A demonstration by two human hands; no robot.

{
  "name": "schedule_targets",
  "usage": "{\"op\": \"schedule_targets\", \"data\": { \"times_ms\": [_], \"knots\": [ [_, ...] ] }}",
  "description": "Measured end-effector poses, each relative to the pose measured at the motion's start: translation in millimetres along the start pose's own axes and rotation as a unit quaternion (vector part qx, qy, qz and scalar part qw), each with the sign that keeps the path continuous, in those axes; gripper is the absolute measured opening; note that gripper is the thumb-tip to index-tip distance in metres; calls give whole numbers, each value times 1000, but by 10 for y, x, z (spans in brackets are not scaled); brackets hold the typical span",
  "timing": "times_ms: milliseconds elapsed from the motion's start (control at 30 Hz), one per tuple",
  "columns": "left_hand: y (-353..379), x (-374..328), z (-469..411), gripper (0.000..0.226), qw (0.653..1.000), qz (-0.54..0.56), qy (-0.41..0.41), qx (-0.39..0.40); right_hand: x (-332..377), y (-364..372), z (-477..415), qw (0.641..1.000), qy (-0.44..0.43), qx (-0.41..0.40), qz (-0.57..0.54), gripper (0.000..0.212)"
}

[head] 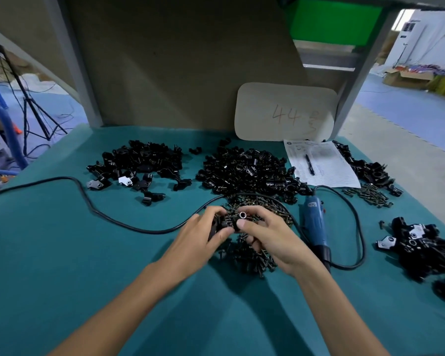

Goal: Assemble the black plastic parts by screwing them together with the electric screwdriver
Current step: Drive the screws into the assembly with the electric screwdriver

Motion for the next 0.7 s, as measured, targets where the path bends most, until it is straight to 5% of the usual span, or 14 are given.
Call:
{"op": "schedule_targets", "data": {
  "times_ms": [200, 367, 700],
  "knots": [
    [-224, -268, -8, 29, 998, 48, 35, -33, 221, 109, 181, 997, -17, 39, -67, 41],
    [-487, -413, 1, 31, 988, 127, 12, -86, 462, 56, 338, 995, -67, 30, -73, 12],
    [-740, -685, -37, 56, 981, 158, 37, -107, 739, 8, 483, 988, -98, 17, -115, 26]
  ]
}}
Point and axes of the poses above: each hand's wrist, its own z-axis away from the middle knuckle, its own y-axis out of the palm, x = y × z, the point moved 9 cm from there along -z, towards the middle knuckle, and after that the axes turned 11 degrees about -x, right-handed, at the moved point
